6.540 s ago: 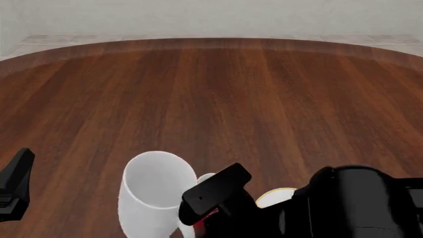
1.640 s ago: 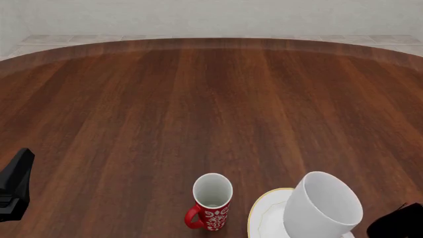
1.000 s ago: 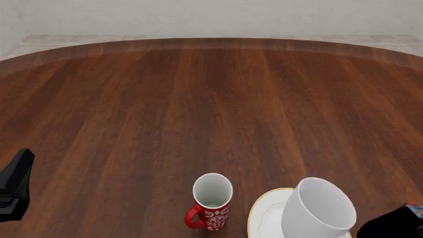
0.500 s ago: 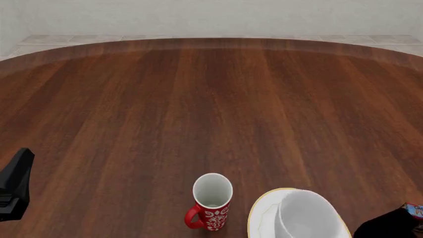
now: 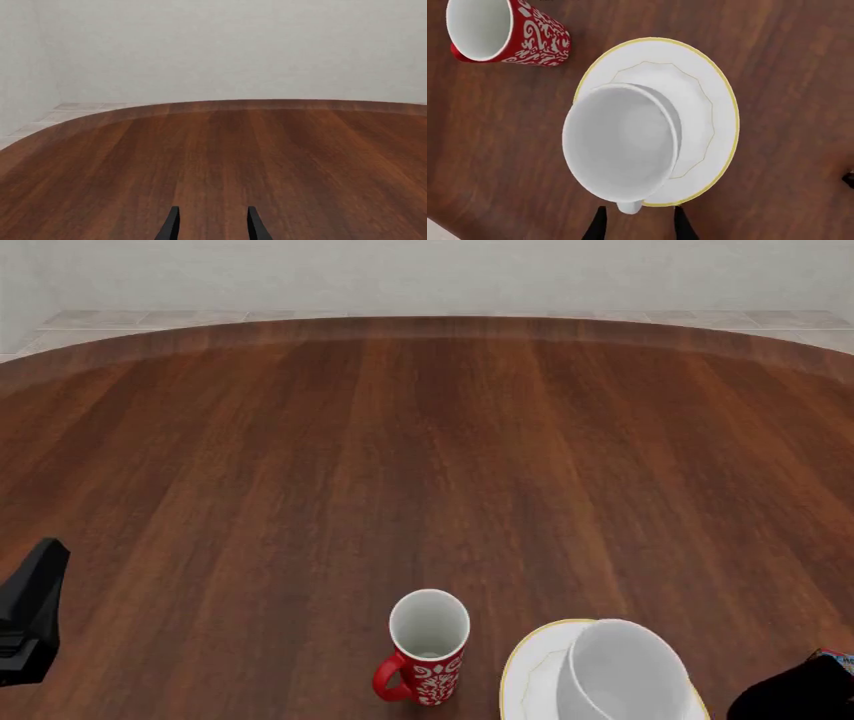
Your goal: Put the white mug on the plate.
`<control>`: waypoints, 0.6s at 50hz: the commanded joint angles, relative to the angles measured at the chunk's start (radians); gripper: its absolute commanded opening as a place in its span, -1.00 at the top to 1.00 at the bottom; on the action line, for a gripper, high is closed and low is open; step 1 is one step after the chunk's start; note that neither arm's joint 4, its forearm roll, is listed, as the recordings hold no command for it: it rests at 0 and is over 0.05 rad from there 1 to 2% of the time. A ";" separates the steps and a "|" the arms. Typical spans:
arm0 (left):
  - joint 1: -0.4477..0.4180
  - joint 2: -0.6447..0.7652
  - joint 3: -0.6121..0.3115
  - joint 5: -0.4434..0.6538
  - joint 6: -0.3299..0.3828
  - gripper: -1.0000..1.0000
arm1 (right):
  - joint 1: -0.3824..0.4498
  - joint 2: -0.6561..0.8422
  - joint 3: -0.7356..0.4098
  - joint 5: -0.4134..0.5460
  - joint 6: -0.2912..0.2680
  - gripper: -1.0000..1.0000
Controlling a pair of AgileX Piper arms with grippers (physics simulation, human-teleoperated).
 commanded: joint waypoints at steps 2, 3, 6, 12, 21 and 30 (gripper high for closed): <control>0.003 -0.003 0.009 -0.006 0.000 -1.00 | -0.013 -0.062 -0.050 0.091 -0.041 -1.00; 0.004 -0.003 0.009 -0.006 0.000 -1.00 | -0.016 -0.071 -0.057 0.103 -0.047 -1.00; 0.004 -0.003 0.009 -0.006 0.000 -1.00 | -0.017 -0.092 -0.069 0.127 -0.055 -1.00; 0.004 -0.003 0.009 -0.006 0.000 -1.00 | -0.020 -0.128 -0.102 0.174 -0.066 -1.00; 0.004 -0.003 0.009 -0.006 0.000 -1.00 | -0.047 -0.219 -0.153 0.286 -0.097 -1.00; 0.003 -0.003 0.009 -0.006 0.000 -1.00 | -0.071 -0.240 -0.181 0.296 -0.130 -1.00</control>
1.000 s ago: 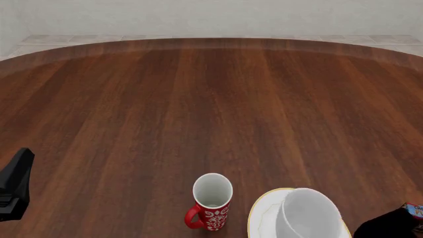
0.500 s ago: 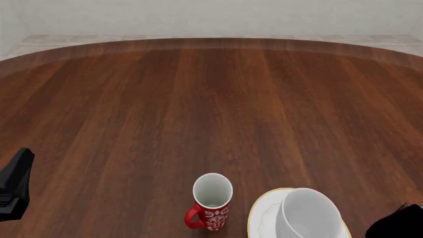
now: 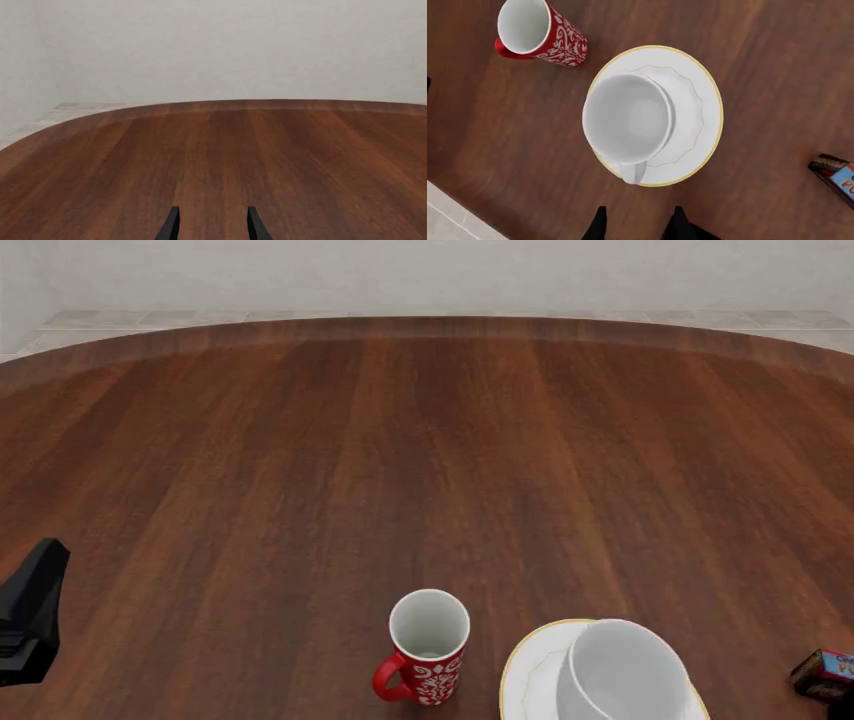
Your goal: Put the white mug on the plate.
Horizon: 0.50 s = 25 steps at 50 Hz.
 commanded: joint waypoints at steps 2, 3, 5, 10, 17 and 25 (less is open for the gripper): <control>0.004 -0.003 0.009 -0.006 0.000 -1.00 | -0.028 -0.048 -0.052 0.050 -0.050 -1.00; 0.003 -0.003 0.009 -0.006 0.000 -1.00 | -0.030 -0.048 -0.057 0.050 -0.051 -1.00; 0.003 -0.003 0.009 -0.006 0.000 -1.00 | -0.038 -0.050 -0.070 0.050 -0.060 -1.00; 0.004 -0.003 0.009 -0.006 0.000 -1.00 | -0.039 -0.058 -0.086 0.050 -0.061 -1.00; 0.004 -0.003 0.009 -0.006 0.000 -1.00 | -0.041 -0.068 -0.103 0.050 -0.064 -1.00; 0.004 -0.003 0.009 -0.006 0.000 -1.00 | -0.041 -0.068 -0.103 0.050 -0.064 -1.00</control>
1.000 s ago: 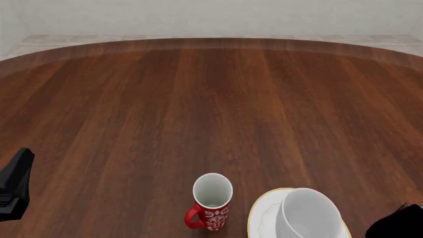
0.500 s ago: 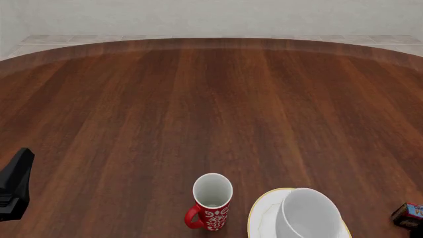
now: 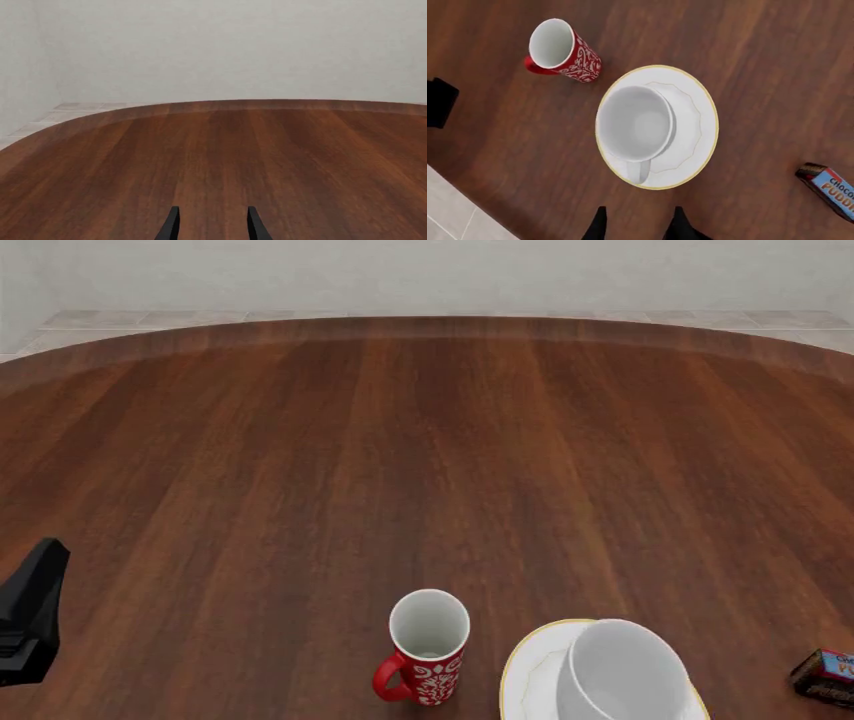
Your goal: Put the white mug on the plate.
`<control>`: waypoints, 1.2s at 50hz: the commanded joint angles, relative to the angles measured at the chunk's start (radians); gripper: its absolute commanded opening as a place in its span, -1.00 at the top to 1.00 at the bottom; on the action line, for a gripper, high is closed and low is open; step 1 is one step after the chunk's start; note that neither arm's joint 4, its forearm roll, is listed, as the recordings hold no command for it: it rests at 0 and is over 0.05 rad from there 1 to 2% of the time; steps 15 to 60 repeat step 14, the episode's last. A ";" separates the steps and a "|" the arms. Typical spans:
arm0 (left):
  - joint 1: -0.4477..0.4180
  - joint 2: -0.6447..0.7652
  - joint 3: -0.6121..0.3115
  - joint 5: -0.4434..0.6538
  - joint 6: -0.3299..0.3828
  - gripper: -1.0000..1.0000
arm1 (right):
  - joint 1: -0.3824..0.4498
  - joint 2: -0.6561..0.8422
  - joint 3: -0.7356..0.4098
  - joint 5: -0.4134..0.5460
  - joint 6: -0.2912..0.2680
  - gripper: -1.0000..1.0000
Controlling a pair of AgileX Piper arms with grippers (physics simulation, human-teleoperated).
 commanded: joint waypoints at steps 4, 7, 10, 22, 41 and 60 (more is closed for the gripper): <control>0.003 -0.003 0.009 -0.006 0.000 -1.00 | -0.002 -0.007 -0.015 0.004 -0.012 -1.00; 0.004 -0.003 0.009 -0.006 0.000 -1.00 | -0.002 -0.007 -0.015 0.004 -0.012 -1.00; 0.003 -0.003 0.009 -0.006 0.000 -1.00 | -0.039 -0.074 -0.107 0.004 -0.011 -1.00; 0.003 -0.003 0.009 -0.006 0.000 -1.00 | -0.044 -0.091 -0.130 0.004 -0.002 -1.00; 0.003 -0.003 0.009 -0.006 0.000 -1.00 | -0.044 -0.091 -0.130 0.004 -0.002 -1.00; 0.003 -0.003 0.009 -0.006 0.000 -1.00 | -0.044 -0.091 -0.130 0.004 -0.002 -1.00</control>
